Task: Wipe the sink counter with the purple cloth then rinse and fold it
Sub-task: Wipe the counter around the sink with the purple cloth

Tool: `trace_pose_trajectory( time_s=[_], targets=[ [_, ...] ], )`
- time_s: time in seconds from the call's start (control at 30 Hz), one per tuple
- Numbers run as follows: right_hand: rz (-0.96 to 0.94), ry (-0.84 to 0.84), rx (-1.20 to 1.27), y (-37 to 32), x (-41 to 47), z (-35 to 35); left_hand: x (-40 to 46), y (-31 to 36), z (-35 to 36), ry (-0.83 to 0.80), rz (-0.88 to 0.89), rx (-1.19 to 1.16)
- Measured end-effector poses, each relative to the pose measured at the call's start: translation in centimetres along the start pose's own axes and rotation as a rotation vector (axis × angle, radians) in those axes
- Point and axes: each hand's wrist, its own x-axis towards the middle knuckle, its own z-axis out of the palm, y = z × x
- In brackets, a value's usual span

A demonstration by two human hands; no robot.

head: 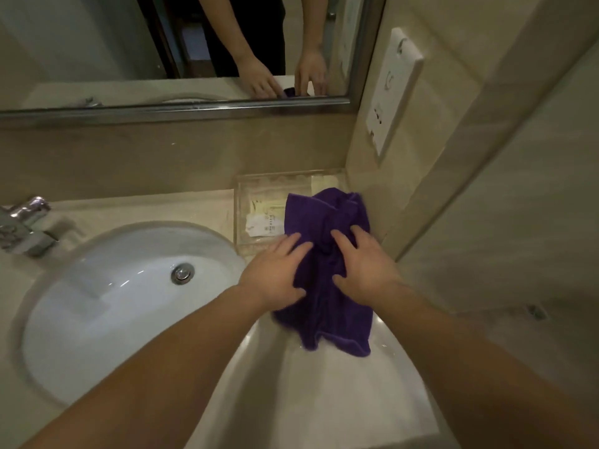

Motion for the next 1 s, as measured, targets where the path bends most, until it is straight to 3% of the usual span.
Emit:
trace_pose_trajectory(
  time_s=[0.1, 0.27, 0.4, 0.5, 0.57, 0.67, 0.83, 1.0],
  targets=[
    [0.02, 0.057, -0.089, -0.1, 1.2, 1.5, 2.1, 0.3, 2.1, 0.002, 0.045, 0.135],
    [0.08, 0.082, -0.132, 0.2, 1.5, 3.6, 2.6, -0.9, 4.0, 0.225, 0.1, 0.194],
    [0.059, 0.005, -0.242, 0.8, 0.3, 3.6, 1.9, -1.1, 3.3, -0.025, -0.009, 0.151],
    [-0.015, 0.095, -0.275, 1.7, -0.2, 3.6, 1.1, -0.4, 2.1, -0.035, -0.085, 0.192],
    [-0.126, 0.201, -0.212, 1.9, -0.2, 4.0, 0.9, 0.1, 2.1, 0.059, -0.115, 0.241],
    [-0.239, 0.154, -0.089, 2.0, 0.5, 4.9, 1.6, 0.6, 3.3, 0.272, -0.036, 0.239],
    [-0.149, 0.039, -0.002, 2.3, 1.1, 7.6, 1.6, -0.2, 7.5, 0.075, 0.003, 0.103],
    [-0.126, 0.064, 0.005, 3.0, 0.5, 9.2, 0.1, -1.1, 8.8, 0.069, -0.009, 0.178]
  ],
)
